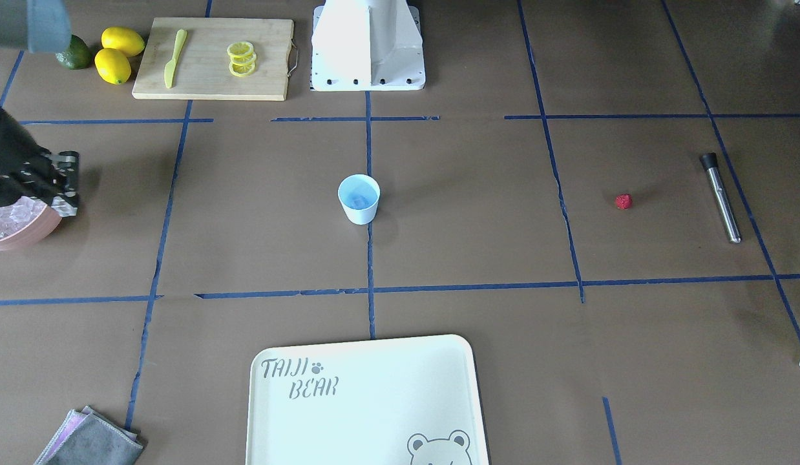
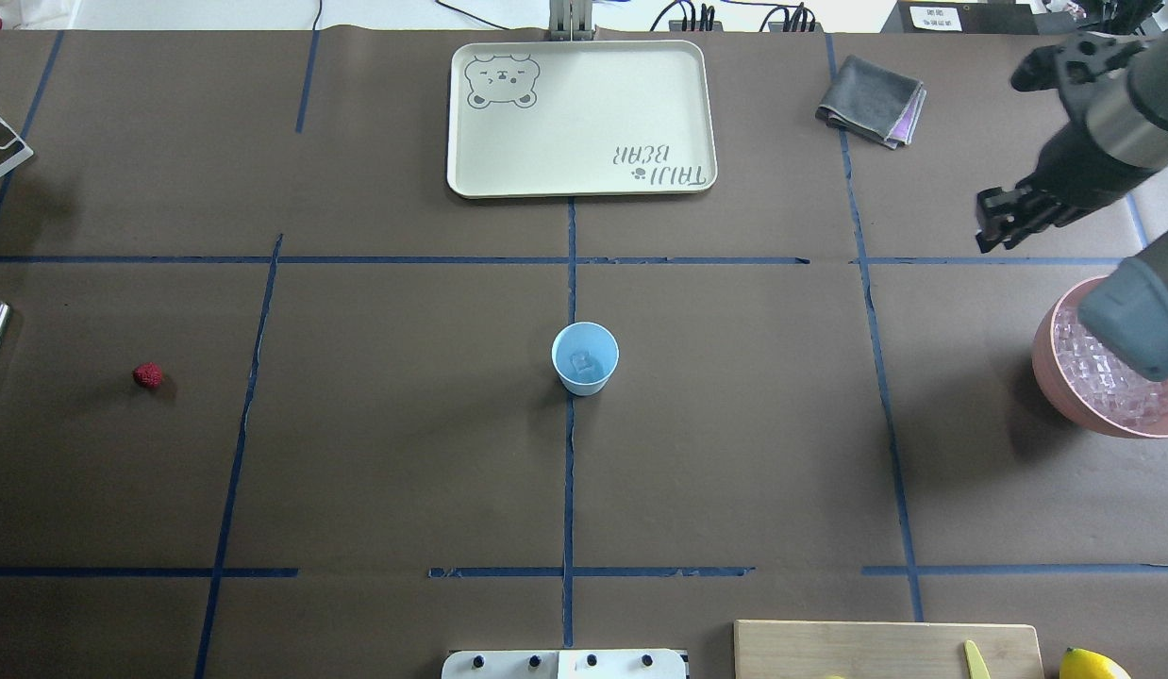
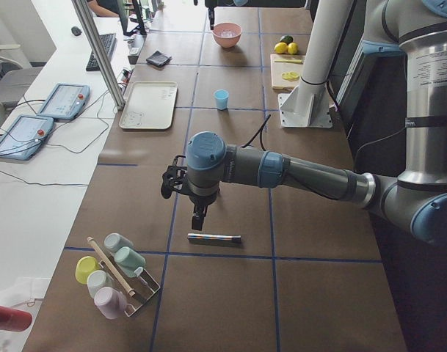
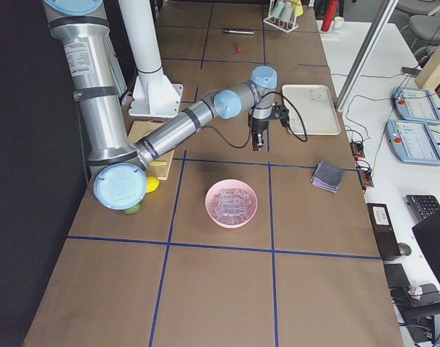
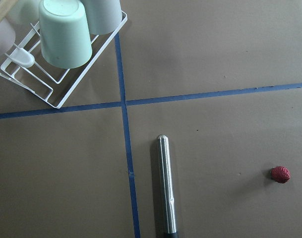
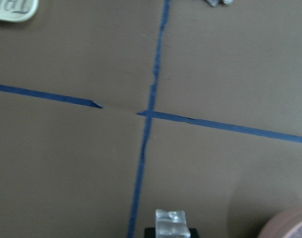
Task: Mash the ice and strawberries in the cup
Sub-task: 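Lift the ice cube with the right gripper out of the pink bowl, then carry the ice cube with the right gripper over the light-blue cup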
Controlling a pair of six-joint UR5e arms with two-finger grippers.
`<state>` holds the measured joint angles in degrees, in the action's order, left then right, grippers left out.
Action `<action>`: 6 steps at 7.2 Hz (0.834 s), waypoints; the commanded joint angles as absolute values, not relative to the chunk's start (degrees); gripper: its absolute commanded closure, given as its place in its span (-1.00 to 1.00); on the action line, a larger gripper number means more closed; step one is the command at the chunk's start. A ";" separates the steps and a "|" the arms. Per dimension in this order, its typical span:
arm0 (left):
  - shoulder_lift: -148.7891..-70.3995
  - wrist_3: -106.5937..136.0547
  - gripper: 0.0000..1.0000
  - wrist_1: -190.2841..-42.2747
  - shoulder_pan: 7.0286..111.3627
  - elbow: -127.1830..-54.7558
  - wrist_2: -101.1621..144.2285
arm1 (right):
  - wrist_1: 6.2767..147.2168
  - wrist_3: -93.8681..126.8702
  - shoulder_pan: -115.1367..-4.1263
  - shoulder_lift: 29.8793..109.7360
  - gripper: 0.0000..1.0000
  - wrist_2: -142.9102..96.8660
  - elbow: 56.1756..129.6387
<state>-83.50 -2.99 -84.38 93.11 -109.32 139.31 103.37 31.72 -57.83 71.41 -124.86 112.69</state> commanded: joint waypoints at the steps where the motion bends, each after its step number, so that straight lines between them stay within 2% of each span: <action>1: -82.97 -2.99 -1.00 -84.37 93.08 -109.25 139.31 | 106.96 43.97 -46.81 60.59 0.98 -118.95 112.33; 3: -82.88 -2.81 -1.00 -84.37 93.08 -109.25 139.31 | 106.53 55.05 -36.79 53.74 0.98 -110.60 109.97; 5: -82.44 -2.81 -1.00 -84.46 93.08 -109.25 139.31 | 106.26 62.28 -30.09 45.30 0.98 -104.18 101.47; 6: -82.27 -2.90 -1.00 -84.46 93.08 -109.34 139.31 | 104.61 63.53 -28.23 44.05 0.97 -102.76 98.82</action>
